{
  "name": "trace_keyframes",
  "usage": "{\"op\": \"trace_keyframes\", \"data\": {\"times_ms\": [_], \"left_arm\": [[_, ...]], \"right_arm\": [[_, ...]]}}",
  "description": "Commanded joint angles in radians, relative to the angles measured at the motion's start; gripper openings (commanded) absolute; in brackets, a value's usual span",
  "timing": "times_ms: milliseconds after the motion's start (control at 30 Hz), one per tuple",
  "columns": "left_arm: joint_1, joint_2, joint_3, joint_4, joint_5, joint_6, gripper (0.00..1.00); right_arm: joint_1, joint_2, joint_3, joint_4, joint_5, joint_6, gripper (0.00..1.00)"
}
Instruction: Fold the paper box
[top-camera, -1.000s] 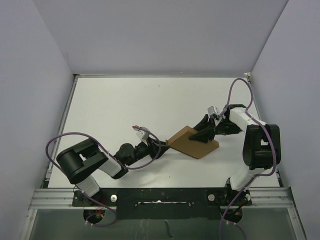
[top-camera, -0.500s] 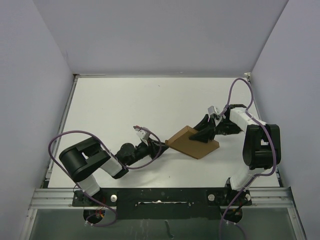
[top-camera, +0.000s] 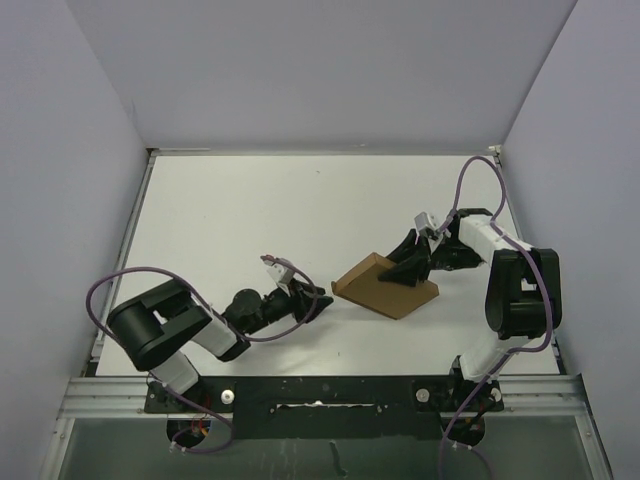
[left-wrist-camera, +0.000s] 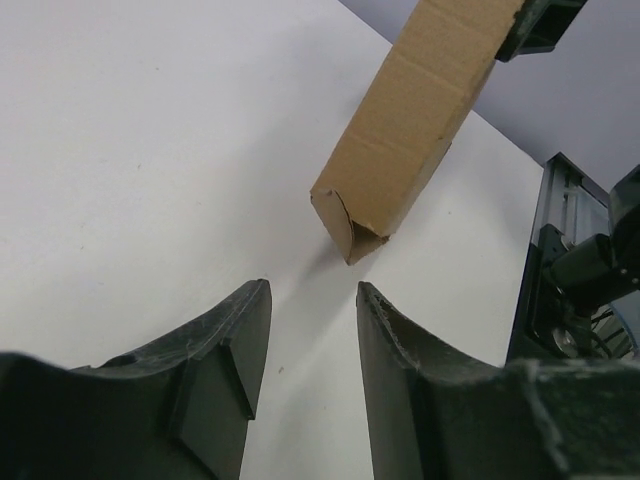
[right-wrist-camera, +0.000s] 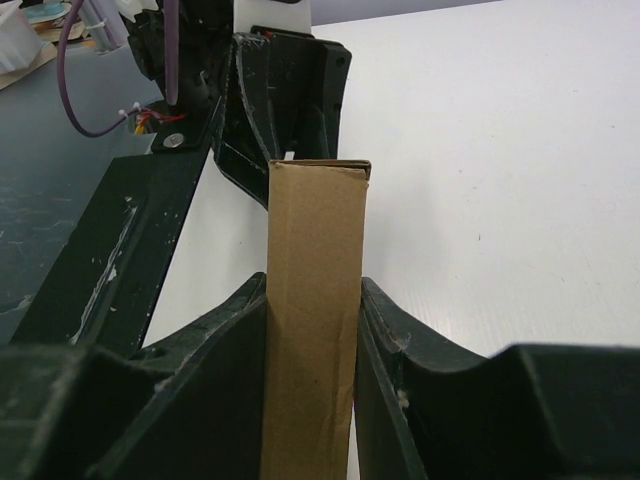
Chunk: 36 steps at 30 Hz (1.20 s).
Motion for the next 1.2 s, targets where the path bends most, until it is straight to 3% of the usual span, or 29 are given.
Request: {"op": "trace_keyframes", "data": {"times_ms": [0, 200, 367, 500, 667, 867, 1167], "left_arm": [[0.006, -0.159, -0.082, 0.093, 0.034, 0.024, 0.39], [-0.085, -0.341, -0.126, -0.036, -0.086, 0.215, 0.40], [-0.148, -0.333, -0.088, -0.014, -0.175, 0.345, 0.42], [-0.148, -0.199, -0.045, 0.100, -0.189, 0.342, 0.41], [-0.150, -0.111, -0.002, 0.102, -0.236, 0.318, 0.39], [-0.150, -0.069, 0.027, 0.104, -0.259, 0.314, 0.35], [-0.148, -0.051, 0.037, 0.104, -0.282, 0.304, 0.22]], "right_arm": [[-0.007, 0.001, 0.041, -0.052, -0.120, -0.173, 0.17], [-0.009, -0.014, 0.052, -0.052, -0.125, -0.148, 0.17], [-0.011, -0.003, 0.053, -0.051, -0.119, -0.142, 0.17], [-0.009, 0.004, 0.053, -0.053, -0.116, -0.143, 0.17], [-0.006, 0.006, 0.054, -0.053, -0.114, -0.142, 0.17], [0.000, 0.005, 0.055, -0.053, -0.114, -0.141, 0.17], [0.000, 0.003, 0.055, -0.053, -0.114, -0.141, 0.17]]}}
